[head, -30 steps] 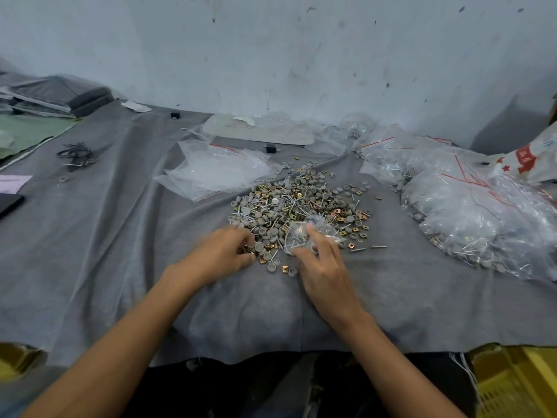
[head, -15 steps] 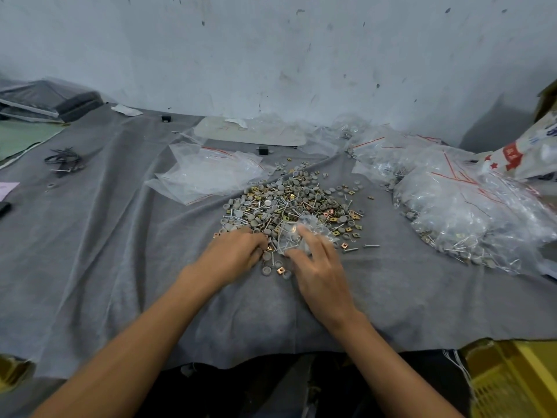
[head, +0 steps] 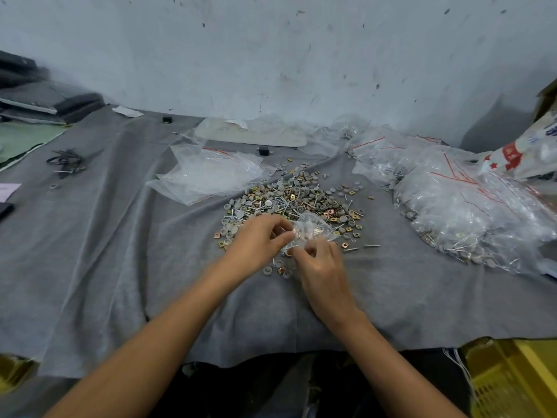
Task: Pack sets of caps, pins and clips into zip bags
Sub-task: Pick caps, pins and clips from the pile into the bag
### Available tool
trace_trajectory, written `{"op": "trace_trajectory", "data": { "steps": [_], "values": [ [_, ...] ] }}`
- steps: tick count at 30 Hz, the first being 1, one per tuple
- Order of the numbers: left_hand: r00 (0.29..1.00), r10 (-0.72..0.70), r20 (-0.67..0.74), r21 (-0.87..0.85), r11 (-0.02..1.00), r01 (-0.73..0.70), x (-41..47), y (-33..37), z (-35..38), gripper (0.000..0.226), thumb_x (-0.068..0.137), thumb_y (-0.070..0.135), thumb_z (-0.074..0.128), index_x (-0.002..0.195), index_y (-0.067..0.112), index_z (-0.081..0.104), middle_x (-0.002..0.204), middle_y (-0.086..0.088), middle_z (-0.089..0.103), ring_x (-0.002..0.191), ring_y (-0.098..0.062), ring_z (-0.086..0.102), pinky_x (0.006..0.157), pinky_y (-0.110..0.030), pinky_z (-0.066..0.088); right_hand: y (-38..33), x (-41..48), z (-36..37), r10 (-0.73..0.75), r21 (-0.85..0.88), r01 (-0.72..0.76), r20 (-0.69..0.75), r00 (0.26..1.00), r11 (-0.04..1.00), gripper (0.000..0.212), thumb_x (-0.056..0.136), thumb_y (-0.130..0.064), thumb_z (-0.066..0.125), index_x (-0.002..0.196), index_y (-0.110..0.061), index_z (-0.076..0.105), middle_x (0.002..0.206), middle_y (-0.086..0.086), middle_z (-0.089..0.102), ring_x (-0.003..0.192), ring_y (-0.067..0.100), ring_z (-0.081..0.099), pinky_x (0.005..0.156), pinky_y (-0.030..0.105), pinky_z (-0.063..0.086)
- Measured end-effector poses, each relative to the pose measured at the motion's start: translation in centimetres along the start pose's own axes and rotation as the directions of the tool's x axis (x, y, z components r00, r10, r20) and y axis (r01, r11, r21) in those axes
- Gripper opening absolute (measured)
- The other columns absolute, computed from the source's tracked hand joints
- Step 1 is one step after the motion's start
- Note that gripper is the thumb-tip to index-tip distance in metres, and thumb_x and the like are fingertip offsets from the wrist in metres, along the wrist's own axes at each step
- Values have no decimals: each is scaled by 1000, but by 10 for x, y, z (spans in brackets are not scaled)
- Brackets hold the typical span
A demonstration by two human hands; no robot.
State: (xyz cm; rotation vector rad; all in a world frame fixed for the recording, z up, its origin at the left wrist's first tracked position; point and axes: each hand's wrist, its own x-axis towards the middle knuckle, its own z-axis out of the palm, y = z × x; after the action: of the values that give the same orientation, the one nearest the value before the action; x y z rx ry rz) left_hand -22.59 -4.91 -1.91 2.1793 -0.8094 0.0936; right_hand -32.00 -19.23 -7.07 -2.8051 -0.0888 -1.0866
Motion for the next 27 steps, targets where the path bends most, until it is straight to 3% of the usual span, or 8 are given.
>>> {"op": "trace_trajectory", "data": {
  "steps": [7, 11, 13, 16, 18, 21, 24, 27],
  "values": [
    [991, -126, -48, -125, 985, 119, 5, 5, 10, 14, 85, 22, 81, 95, 20, 72, 85, 8, 71, 80, -6, 67, 76, -25, 57, 1, -1, 1, -21, 30, 21, 3, 1000, 999, 21, 85, -2, 74, 104, -10, 71, 89, 8, 61, 82, 29, 56, 68, 39, 49],
    [993, -114, -23, -140, 984, 110, 7, 4, 7, 17, 91, 20, 73, 108, 21, 76, 94, 12, 74, 86, 0, 68, 84, -25, 57, 1, -1, 2, 8, 40, -8, 4, 1000, 999, 19, 86, -3, 75, 104, -10, 72, 91, 8, 63, 84, 28, 57, 69, 38, 50],
    [995, -97, -15, -187, 978, 92, 7, 4, 4, 19, 94, 21, 70, 112, 25, 75, 100, 14, 74, 88, 0, 69, 83, -25, 57, 0, -1, 2, 16, 55, -17, 4, 1000, 998, 18, 87, -4, 74, 105, -9, 72, 94, 9, 64, 87, 27, 57, 71, 36, 50],
    [987, -115, -114, -266, 961, 82, 6, -2, -4, 24, 95, 12, 66, 98, 35, 72, 92, 17, 71, 81, -3, 66, 75, -25, 55, 0, -1, 0, 31, 66, -32, 12, 999, 997, 21, 87, -2, 73, 107, -9, 71, 95, 9, 63, 88, 27, 56, 71, 34, 48],
    [977, -147, -151, -187, 975, 118, 4, -11, -11, 25, 96, 13, 65, 95, 37, 69, 91, 19, 69, 82, 1, 64, 71, -19, 49, 0, -1, -1, 41, 72, -42, 18, 999, 996, 24, 86, 1, 73, 108, -8, 71, 95, 9, 62, 89, 28, 57, 71, 34, 49],
    [984, -179, -17, 83, 980, 179, -3, -26, -16, 13, 95, 19, 66, 102, 29, 72, 93, 18, 66, 89, -4, 63, 78, -24, 49, 1, -1, -1, 59, 94, -59, 12, 998, 994, 27, 85, 5, 73, 110, -6, 71, 96, 11, 64, 88, 30, 59, 72, 38, 52],
    [976, -157, 150, 260, 959, 114, -11, -28, -10, 3, 92, 24, 69, 93, 27, 69, 89, 14, 66, 88, -9, 62, 72, -26, 42, 2, -2, 1, 66, 104, -64, -16, 998, 993, 24, 87, 4, 73, 109, -6, 70, 96, 10, 63, 88, 29, 58, 74, 36, 51],
    [977, -98, 192, 342, 939, 27, -16, -21, -2, 6, 91, 30, 69, 89, 24, 67, 86, 11, 67, 86, -13, 62, 73, -31, 48, 3, -2, 3, 71, 111, -64, -57, 996, 992, 20, 89, 2, 73, 107, -6, 70, 94, 9, 61, 88, 25, 54, 76, 31, 45]
  ]
}}
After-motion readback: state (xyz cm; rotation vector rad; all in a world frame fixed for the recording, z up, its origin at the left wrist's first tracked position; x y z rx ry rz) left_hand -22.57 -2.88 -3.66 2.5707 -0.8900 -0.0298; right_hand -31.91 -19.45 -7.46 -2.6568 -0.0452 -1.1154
